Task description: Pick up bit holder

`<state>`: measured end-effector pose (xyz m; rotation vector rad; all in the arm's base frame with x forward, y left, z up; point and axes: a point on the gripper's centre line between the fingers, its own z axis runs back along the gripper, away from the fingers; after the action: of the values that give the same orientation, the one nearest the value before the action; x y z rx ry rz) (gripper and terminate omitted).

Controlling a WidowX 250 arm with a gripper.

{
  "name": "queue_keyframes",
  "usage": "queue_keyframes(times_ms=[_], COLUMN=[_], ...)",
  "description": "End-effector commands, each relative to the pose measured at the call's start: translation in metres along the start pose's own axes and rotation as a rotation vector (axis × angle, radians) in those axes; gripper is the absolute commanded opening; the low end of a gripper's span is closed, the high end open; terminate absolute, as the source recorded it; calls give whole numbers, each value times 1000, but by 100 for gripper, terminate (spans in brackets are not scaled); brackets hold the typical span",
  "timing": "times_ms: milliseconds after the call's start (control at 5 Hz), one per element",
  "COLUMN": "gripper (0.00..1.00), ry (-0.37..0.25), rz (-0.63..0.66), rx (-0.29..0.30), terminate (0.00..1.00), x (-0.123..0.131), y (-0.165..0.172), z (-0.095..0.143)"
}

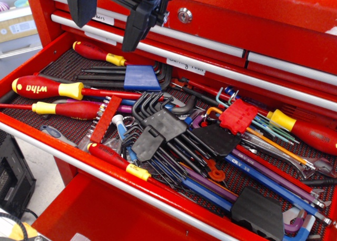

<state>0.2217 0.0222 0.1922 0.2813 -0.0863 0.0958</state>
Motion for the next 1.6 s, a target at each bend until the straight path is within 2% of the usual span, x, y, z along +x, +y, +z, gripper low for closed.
queue_keyframes(times_ms=[0,200,400,600,800,1000,1200,1400], gripper=[100,100,100,100,100,100,100,100], ry=[0,-65,-105,-200,-254,-275,-288,-286], rz=[0,17,44,123,148,194,180,151], rx=[0,-3,-55,-25,-2,-33,-15,-48], terminate=[0,0,0,0,0,0,0,0], x=[0,11,27,41,53,66,70,68], y=[0,9,19,22,28,30,35,33], z=[0,-29,-57,-89,-116,-141,-155,-169])
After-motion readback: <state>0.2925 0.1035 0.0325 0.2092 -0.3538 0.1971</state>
